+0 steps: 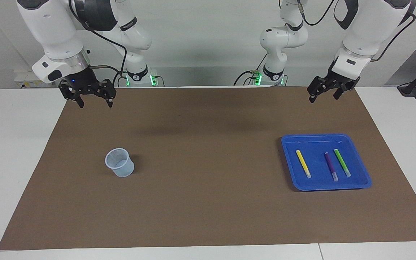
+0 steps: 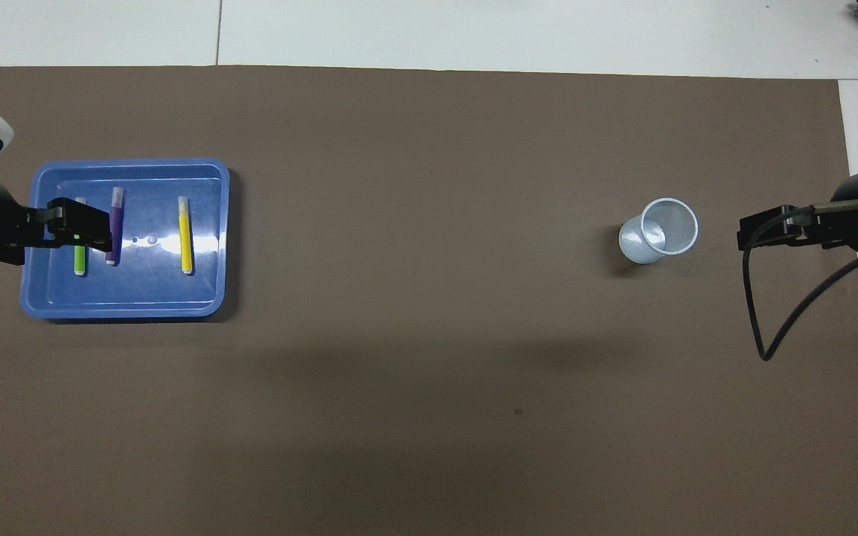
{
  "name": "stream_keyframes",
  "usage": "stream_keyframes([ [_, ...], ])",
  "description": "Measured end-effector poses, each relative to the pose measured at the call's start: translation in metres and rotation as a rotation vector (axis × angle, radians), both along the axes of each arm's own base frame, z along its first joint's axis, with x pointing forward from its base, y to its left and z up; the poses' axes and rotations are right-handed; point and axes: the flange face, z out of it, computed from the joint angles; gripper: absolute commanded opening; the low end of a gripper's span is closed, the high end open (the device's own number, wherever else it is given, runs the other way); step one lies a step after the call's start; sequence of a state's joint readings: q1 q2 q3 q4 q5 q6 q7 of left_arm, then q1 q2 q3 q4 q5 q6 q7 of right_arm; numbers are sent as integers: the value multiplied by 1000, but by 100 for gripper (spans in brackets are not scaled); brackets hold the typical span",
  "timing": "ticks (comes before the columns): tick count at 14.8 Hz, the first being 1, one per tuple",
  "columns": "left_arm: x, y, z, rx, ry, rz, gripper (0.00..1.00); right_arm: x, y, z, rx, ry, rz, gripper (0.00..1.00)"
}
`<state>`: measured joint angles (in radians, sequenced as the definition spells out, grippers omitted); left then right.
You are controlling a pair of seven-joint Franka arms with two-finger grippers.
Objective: Right arm passes pens to left for tray arrangement
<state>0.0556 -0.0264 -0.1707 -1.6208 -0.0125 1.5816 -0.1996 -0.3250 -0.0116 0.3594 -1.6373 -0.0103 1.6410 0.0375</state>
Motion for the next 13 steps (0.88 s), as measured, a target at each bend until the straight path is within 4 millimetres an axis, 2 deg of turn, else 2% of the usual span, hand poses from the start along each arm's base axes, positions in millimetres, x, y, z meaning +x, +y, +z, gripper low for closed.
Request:
stream_keyframes([
  [3, 0, 1, 0, 0, 0, 2, 100, 0, -4, 3, 1, -6, -6, 100],
  [10, 0, 3, 0, 0, 0, 5, 100, 0, -35, 10, 3, -18, -22, 100],
  [13, 0, 3, 0, 0, 0, 5, 100, 0, -42, 11, 4, -16, -21, 100],
])
